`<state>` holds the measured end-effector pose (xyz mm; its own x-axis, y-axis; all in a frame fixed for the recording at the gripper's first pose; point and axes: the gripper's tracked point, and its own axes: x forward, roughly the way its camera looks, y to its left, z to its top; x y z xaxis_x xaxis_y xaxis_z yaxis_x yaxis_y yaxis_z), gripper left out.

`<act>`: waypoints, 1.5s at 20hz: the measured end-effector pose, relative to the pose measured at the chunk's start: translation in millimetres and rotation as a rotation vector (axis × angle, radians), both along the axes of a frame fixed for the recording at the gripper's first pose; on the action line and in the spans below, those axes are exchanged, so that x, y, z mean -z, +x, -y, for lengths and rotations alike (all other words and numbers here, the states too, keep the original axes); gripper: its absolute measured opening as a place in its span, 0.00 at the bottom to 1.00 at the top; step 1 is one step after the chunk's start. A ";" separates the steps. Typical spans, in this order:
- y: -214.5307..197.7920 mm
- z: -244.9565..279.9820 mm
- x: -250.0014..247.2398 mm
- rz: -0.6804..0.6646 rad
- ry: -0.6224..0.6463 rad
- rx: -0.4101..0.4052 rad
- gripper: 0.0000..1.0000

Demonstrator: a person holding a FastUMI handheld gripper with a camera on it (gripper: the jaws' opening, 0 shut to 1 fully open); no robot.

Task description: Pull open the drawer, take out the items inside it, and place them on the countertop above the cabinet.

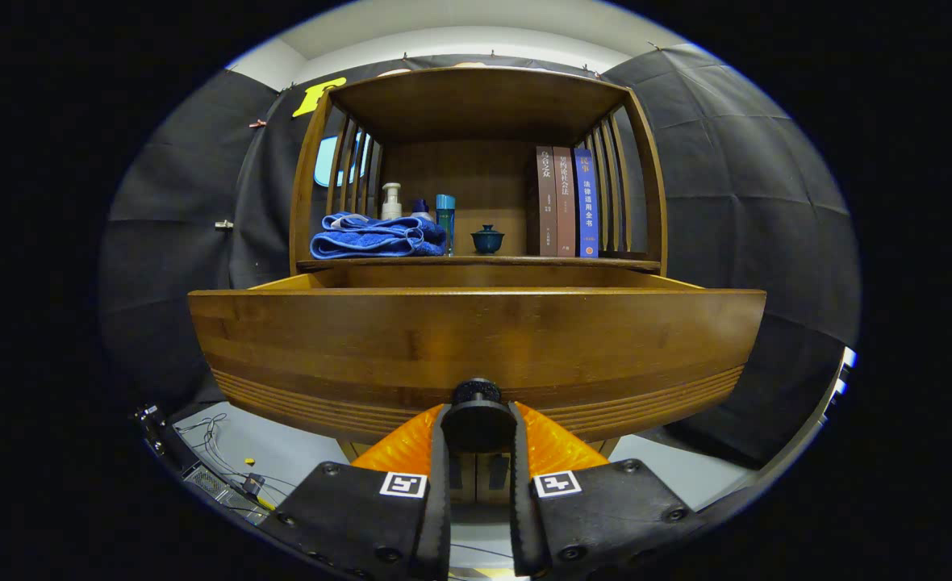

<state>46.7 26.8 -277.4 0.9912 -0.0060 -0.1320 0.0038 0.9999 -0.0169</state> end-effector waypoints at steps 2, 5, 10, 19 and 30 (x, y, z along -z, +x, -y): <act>-3.4 -1.1 0.2 0.003 0.000 -0.002 0.34; -5.4 -1.4 1.2 0.003 -0.001 0.001 0.34; -17.7 3.7 -27.3 0.066 -0.014 0.002 0.74; -47.7 10.0 -92.7 0.010 0.032 -0.050 0.99; 14.2 28.8 -148.3 -0.375 0.217 -0.080 0.99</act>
<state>60.9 -2.0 -129.2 0.8708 0.1364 -0.4723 -0.0404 0.9773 0.2079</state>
